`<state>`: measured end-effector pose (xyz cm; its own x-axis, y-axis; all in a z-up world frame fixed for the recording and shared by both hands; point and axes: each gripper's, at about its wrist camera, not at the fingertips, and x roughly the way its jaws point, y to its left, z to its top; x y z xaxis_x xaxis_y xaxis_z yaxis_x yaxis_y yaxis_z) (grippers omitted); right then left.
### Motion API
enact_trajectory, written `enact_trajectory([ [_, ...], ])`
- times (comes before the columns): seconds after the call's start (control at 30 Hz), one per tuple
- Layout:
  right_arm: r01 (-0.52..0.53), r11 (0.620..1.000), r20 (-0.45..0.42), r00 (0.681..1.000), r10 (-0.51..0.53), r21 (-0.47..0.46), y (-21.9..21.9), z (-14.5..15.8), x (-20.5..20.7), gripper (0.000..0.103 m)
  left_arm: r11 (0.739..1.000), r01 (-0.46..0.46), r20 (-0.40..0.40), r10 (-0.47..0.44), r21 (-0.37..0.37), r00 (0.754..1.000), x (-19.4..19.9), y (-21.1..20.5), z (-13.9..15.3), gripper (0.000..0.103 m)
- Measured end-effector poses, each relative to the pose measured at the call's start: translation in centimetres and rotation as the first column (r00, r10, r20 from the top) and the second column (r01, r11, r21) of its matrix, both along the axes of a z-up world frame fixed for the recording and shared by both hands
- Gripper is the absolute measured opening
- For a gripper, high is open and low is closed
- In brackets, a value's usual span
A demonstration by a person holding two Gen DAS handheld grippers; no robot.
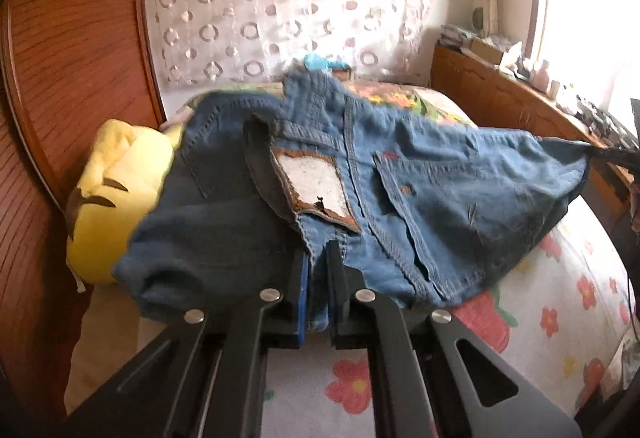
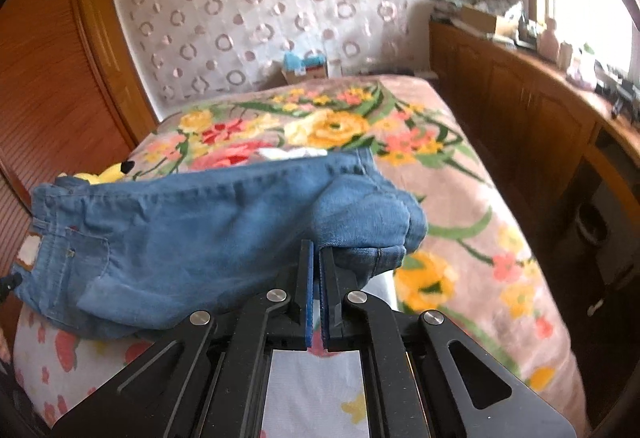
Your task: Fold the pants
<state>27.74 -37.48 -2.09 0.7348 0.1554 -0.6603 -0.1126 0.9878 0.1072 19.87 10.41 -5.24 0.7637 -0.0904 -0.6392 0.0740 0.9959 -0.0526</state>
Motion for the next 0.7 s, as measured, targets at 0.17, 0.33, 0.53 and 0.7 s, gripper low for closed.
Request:
enact_trajectory([
  [0.17,-0.013,1.000,0.054,0.998,0.015,-0.026,0.6,2.4,-0.4,0.000,1.000,-0.009,0.066,0.008,0.008,0.998,-0.4,0.3,2.6,0.005],
  [0.33,-0.026,0.999,0.112,0.993,0.028,-0.026,0.5,5.2,-2.6,0.000,1.000,-0.008,0.120,0.008,0.002,0.993,-1.5,0.7,4.7,0.004],
  [0.53,-0.039,0.999,0.129,0.991,0.042,-0.029,-0.3,6.4,-7.2,0.000,0.999,-0.019,0.167,0.023,-0.030,0.986,-5.2,1.9,5.7,0.000],
  [0.7,-0.047,0.998,0.124,0.991,0.051,-0.032,-1.4,6.0,-12.2,0.000,1.000,-0.003,0.168,0.007,-0.023,0.986,-9.2,2.0,5.1,0.000],
])
